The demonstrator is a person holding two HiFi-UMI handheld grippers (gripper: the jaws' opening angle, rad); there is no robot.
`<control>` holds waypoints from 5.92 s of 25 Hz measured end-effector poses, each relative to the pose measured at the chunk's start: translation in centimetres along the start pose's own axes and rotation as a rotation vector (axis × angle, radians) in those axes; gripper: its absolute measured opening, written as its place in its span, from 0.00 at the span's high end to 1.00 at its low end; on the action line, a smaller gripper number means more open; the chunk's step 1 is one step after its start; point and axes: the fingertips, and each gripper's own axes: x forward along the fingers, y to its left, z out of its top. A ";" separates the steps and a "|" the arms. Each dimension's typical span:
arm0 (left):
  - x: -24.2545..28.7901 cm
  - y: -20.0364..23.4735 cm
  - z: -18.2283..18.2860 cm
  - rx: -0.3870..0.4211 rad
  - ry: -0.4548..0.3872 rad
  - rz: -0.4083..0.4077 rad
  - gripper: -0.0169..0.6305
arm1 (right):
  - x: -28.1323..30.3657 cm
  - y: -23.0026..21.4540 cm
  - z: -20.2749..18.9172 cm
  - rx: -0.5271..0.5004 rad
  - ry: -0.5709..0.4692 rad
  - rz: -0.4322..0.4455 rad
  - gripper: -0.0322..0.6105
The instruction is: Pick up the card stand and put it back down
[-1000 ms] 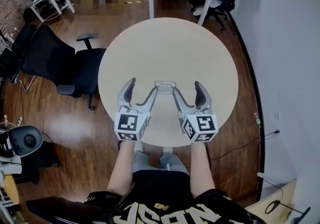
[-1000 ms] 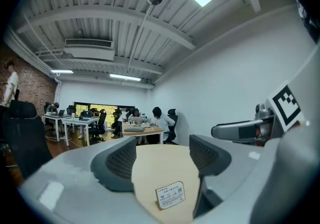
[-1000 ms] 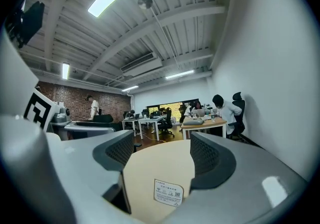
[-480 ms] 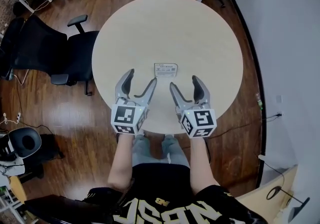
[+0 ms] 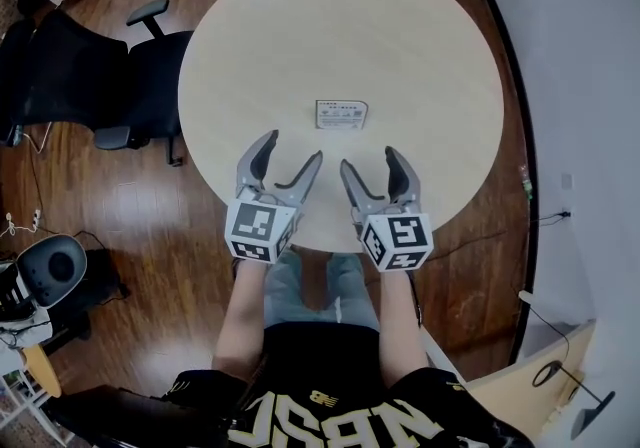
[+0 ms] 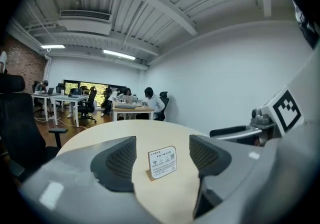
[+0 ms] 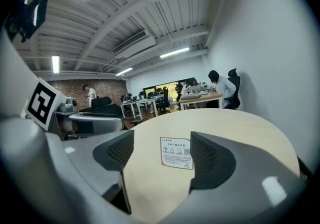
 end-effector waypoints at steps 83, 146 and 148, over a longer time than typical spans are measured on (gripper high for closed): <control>1.9 8.0 19.5 0.085 -0.052 -0.219 0.94 | 2.6 4.6 21.4 -0.165 -0.230 0.016 0.41; 3.6 -9.9 27.4 0.304 -0.259 -0.354 0.94 | -20.1 -11.0 21.9 -0.011 -0.401 -0.548 0.41; 4.7 -10.8 28.8 0.350 -0.260 -0.389 0.94 | -21.0 -11.7 21.9 -0.008 -0.407 -0.555 0.41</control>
